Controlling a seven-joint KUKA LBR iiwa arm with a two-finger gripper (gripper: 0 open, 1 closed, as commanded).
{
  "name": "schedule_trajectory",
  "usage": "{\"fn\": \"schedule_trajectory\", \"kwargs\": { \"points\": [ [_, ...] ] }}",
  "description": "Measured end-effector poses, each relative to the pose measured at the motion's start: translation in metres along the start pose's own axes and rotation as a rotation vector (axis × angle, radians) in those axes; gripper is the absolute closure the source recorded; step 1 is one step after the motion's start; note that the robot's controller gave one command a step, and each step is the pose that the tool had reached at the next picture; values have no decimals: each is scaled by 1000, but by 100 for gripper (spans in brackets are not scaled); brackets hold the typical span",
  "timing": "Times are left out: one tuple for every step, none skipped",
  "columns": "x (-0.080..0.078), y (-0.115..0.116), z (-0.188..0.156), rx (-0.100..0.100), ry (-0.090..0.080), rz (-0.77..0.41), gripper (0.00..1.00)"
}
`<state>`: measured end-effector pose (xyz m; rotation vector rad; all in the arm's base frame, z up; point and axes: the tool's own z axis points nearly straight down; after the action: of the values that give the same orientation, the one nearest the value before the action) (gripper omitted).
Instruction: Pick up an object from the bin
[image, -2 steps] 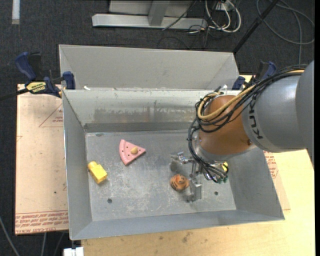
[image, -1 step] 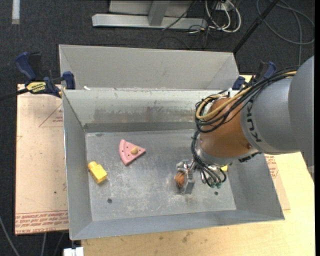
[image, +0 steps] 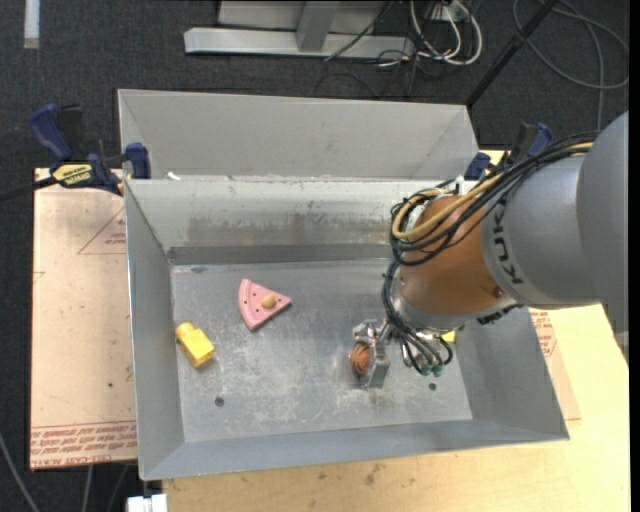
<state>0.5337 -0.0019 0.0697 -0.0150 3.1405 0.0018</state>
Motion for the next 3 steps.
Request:
{"fn": "schedule_trajectory", "kwargs": {
  "points": [
    [9,-22,-105,1,-1,-26,100],
    [9,-21,-105,1,-1,-27,100],
    [5,-21,-153,0,5,-26,100]
  ]
}}
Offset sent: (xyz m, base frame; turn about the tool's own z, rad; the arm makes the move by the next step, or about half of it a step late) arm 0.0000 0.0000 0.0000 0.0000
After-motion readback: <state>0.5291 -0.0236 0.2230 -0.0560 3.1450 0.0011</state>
